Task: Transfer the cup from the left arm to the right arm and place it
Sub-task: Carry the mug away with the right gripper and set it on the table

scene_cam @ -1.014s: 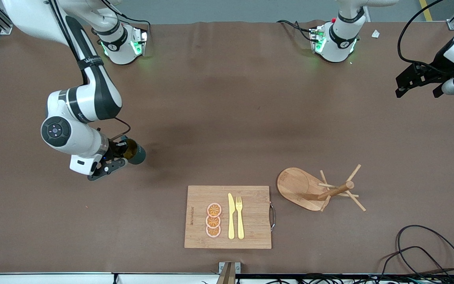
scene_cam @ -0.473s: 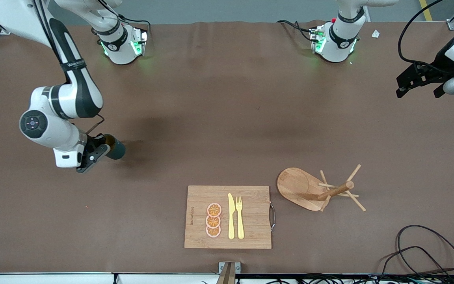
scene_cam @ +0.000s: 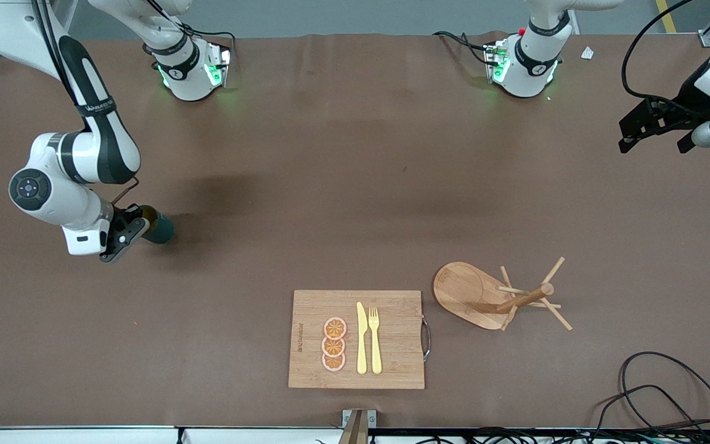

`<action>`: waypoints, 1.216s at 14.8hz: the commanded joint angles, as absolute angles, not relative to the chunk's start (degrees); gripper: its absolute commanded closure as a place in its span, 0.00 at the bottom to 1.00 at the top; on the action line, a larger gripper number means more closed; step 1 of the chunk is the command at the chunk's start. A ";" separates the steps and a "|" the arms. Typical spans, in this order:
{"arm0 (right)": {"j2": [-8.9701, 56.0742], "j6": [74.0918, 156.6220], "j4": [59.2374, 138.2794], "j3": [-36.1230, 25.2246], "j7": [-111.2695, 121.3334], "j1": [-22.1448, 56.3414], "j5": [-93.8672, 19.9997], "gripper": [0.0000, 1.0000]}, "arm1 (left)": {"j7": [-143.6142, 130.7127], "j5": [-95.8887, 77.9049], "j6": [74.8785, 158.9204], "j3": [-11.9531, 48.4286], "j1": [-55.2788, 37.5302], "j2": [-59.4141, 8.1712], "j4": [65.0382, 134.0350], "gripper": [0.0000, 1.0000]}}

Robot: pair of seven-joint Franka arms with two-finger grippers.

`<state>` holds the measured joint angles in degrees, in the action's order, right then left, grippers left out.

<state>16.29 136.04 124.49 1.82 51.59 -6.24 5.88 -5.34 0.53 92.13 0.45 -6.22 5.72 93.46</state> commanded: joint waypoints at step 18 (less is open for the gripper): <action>16.08 142.82 127.44 2.99 60.91 -10.55 6.94 1.00 | -4.48 -0.44 93.78 0.35 -5.89 5.10 92.81 0.00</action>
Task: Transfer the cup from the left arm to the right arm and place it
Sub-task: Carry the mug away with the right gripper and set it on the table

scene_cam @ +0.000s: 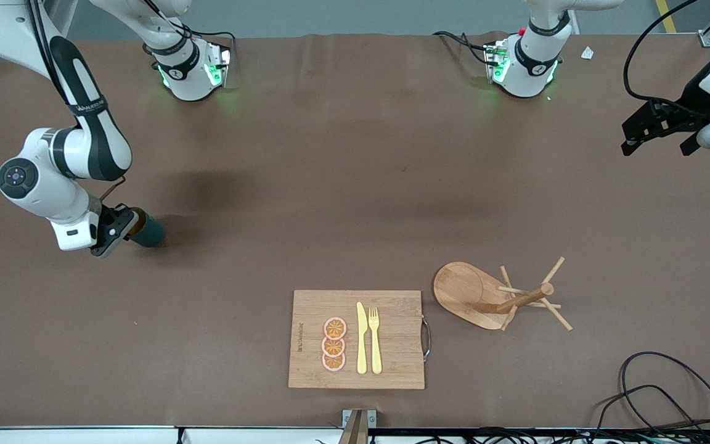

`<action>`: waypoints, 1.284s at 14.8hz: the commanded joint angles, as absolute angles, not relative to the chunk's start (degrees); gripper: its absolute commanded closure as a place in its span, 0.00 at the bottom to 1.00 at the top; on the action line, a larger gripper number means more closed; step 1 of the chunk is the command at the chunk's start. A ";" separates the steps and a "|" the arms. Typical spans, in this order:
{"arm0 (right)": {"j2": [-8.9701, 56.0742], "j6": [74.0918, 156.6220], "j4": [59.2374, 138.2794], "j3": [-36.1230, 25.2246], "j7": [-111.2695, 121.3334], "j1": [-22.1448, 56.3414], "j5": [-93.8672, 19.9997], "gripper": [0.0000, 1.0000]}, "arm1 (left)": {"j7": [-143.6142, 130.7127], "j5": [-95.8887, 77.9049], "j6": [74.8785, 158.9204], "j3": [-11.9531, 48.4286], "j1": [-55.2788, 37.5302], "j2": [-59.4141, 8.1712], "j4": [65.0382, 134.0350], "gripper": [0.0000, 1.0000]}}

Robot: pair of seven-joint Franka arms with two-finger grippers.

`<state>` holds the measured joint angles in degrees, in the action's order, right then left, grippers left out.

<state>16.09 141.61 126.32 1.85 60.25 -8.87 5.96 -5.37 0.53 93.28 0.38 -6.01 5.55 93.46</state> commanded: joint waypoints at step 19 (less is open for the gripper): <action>14.07 129.76 119.02 3.78 60.38 -11.25 0.11 0.00 | -4.92 -0.09 91.76 0.26 -5.89 4.83 90.26 0.00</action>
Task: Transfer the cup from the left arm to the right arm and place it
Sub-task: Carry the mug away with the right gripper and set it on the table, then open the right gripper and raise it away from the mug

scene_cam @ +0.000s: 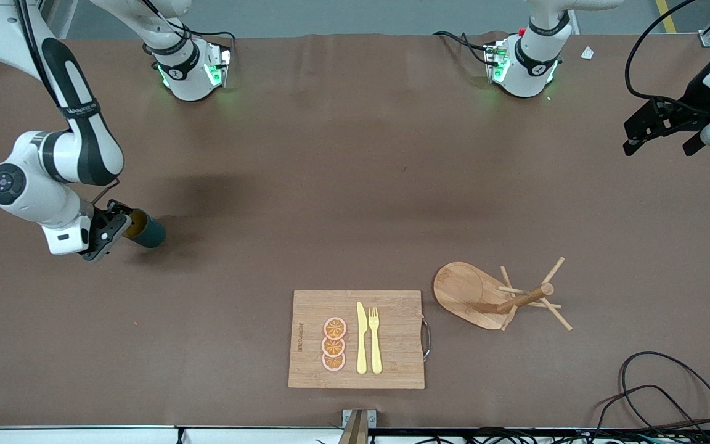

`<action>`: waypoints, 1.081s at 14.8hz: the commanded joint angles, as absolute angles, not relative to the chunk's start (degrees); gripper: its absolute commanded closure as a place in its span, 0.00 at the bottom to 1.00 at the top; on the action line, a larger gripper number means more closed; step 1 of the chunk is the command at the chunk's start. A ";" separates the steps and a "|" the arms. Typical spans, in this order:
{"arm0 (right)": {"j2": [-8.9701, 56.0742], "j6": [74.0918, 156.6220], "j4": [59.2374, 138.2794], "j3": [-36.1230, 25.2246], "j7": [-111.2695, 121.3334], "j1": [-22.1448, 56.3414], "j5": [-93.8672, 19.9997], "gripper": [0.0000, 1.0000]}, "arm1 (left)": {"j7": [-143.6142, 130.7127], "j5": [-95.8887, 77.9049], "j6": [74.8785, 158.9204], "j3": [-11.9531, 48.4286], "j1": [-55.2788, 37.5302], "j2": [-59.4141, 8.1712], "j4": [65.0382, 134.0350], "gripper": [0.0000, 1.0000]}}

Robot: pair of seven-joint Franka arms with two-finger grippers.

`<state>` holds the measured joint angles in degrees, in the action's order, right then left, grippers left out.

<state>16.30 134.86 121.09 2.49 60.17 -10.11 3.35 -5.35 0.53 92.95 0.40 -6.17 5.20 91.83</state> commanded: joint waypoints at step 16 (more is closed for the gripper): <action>0.36 91.33 93.87 3.78 5.86 -8.89 -2.02 0.00 | -4.23 -0.09 91.76 -0.09 -5.63 2.20 88.95 0.00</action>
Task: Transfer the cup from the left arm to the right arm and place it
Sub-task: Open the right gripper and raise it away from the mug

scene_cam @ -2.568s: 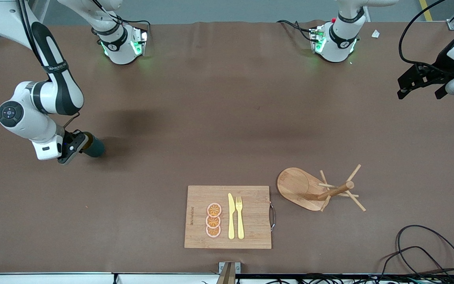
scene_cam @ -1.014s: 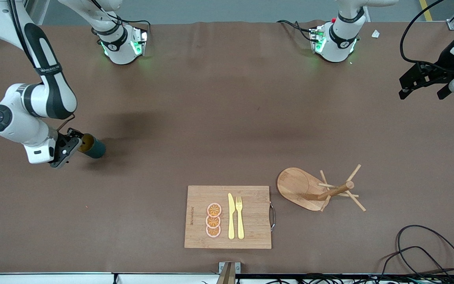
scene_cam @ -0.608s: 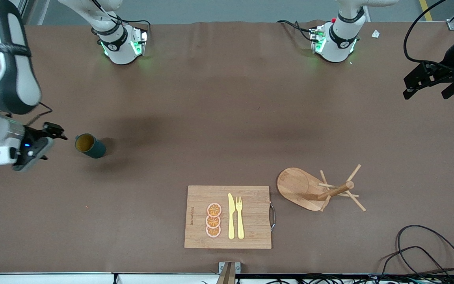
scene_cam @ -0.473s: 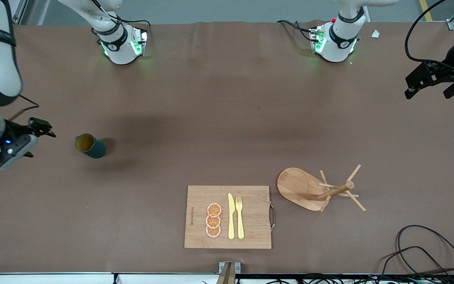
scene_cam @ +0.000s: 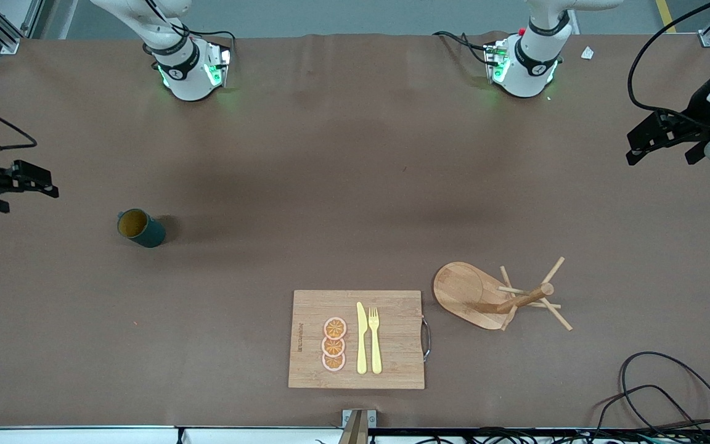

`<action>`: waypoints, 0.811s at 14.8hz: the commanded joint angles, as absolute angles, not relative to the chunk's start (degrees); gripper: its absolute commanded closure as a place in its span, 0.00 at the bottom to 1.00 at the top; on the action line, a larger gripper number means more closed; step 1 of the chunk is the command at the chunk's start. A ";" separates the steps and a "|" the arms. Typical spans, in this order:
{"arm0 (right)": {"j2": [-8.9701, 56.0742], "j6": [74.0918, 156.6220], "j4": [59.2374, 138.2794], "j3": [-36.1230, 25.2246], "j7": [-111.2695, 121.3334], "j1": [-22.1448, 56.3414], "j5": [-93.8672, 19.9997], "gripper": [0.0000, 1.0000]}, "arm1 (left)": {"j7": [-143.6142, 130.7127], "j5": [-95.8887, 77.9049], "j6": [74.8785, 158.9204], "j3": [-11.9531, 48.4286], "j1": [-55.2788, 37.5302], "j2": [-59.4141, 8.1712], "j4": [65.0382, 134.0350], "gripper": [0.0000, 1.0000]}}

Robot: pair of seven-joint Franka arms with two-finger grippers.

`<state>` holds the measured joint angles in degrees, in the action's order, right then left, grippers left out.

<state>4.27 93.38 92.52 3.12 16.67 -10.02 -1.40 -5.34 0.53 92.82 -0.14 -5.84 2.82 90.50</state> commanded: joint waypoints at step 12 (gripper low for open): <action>-3.95 87.36 94.04 3.87 1.05 -7.03 -2.11 0.00 | -4.04 0.44 91.84 -0.18 -5.71 1.58 87.01 0.00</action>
